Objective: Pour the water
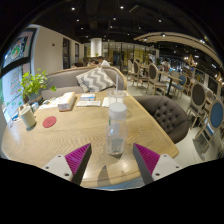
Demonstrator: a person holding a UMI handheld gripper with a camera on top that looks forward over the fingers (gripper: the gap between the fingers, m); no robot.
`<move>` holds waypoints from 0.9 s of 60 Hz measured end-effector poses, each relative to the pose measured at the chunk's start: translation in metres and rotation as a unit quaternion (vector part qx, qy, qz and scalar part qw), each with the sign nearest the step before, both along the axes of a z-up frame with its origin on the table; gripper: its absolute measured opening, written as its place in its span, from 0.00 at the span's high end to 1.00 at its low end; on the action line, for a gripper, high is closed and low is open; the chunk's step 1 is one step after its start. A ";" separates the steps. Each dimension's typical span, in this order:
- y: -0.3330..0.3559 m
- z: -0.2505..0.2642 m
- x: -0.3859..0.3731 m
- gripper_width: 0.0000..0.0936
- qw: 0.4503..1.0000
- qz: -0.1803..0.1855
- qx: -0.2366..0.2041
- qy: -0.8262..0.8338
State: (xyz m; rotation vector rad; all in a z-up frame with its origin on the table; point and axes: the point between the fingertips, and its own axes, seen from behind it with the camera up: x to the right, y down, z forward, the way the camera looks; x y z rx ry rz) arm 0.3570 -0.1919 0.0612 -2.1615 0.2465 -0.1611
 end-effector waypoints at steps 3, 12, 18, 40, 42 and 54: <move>0.017 -0.006 0.009 0.09 1.000 0.003 0.010 -0.001; 0.058 -0.023 0.022 0.09 0.999 0.017 0.033 -0.004; 0.073 -0.033 0.027 0.27 0.999 0.022 0.039 -0.008; 0.081 -0.033 0.029 0.56 0.999 0.017 0.027 -0.043; 0.082 -0.033 0.028 0.56 0.998 0.016 0.023 -0.050; 0.091 0.008 0.027 0.56 0.991 -0.005 0.008 -0.136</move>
